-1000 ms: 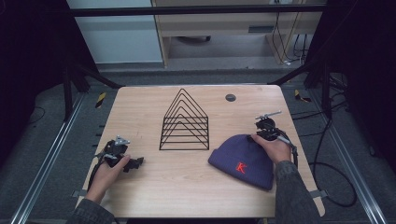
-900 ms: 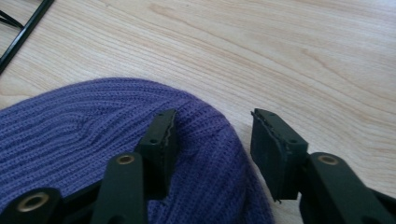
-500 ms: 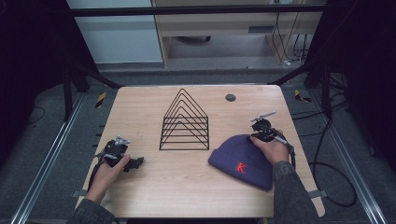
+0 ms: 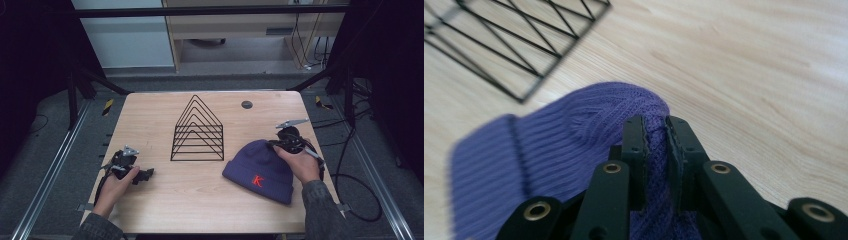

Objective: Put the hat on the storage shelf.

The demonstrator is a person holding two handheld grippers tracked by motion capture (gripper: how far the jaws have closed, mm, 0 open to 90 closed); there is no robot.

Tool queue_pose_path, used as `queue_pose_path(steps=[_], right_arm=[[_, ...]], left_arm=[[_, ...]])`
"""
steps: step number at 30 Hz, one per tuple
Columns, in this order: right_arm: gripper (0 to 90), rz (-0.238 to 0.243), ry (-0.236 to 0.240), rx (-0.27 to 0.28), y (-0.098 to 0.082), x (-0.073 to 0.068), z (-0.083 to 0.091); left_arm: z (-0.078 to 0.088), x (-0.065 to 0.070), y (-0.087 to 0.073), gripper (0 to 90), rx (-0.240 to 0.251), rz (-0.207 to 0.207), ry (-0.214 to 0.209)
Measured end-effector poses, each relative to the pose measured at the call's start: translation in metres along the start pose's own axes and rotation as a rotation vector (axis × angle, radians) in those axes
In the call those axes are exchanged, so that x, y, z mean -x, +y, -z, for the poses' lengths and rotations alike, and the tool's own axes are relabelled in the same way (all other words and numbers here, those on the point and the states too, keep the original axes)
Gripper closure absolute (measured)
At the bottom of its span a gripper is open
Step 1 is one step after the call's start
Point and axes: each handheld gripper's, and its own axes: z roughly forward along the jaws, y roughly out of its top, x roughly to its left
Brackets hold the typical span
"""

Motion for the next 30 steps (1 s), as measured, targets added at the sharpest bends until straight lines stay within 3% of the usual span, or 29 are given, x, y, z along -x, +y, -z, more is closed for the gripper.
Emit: queue_pose_path(steps=[7, 16, 19, 30], right_arm=[[80.2, 0.027, 0.070, 0.098, 0.013, -0.019, 0.043], [80.4, 0.132, 0.120, 0.191, 0.029, -0.040, 0.082], [80.4, 0.155, 0.118, 0.207, 0.036, -0.041, 0.092], [80.3, 0.165, 0.094, 0.232, 0.071, -0.029, 0.112]], left_arm=[[0.000, -0.001, 0.000, 0.0, -0.001, -0.002, -0.001], [0.004, -0.003, 0.002, 4.6, 0.023, -0.004, -0.019], [0.005, -0.003, 0.002, 4.6, 0.036, -0.001, -0.020], [0.006, -0.005, 0.003, 5.8, 0.051, 0.002, -0.033]])
